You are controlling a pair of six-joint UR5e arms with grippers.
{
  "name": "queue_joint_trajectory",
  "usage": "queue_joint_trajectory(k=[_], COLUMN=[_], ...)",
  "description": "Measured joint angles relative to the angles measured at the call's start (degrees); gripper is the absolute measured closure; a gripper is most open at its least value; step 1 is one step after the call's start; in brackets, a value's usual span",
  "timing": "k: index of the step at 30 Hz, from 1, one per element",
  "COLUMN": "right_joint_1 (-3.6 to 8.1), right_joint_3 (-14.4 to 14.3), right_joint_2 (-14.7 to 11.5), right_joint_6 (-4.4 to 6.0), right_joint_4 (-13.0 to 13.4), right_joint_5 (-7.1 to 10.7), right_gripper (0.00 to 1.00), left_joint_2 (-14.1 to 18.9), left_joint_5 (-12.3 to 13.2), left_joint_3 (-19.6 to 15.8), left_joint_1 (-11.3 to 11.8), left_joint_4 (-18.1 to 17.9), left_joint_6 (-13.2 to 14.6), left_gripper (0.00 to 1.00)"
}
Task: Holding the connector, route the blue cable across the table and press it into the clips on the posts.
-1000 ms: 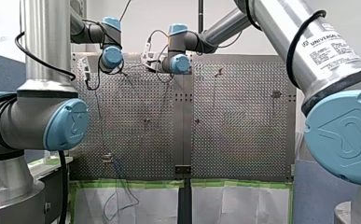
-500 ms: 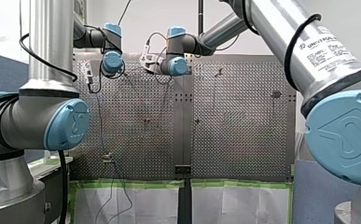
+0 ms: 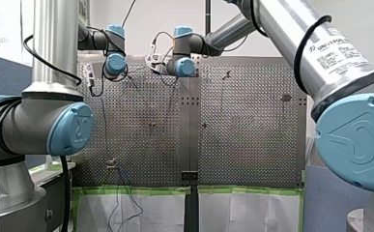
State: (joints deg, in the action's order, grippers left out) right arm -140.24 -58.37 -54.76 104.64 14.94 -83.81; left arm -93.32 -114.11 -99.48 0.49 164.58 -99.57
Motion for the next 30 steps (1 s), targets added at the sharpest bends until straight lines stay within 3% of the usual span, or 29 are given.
queue_joint_trajectory(k=[17, 30], right_joint_1=[0.41, 1.54], right_joint_3=[0.2, 0.2], right_joint_2=[0.1, 0.2], right_joint_6=[0.06, -0.17], right_joint_4=[-0.1, -0.1], right_joint_5=[-1.41, -2.23], right_gripper=[1.00, 1.00], left_joint_2=[-3.4, -6.7], left_joint_5=[3.7, 9.0], left_joint_3=[2.8, 4.8], left_joint_1=[2.8, 8.1], left_joint_4=[-0.7, -1.7], left_joint_6=[-0.1, 1.8], left_gripper=[1.00, 1.00])
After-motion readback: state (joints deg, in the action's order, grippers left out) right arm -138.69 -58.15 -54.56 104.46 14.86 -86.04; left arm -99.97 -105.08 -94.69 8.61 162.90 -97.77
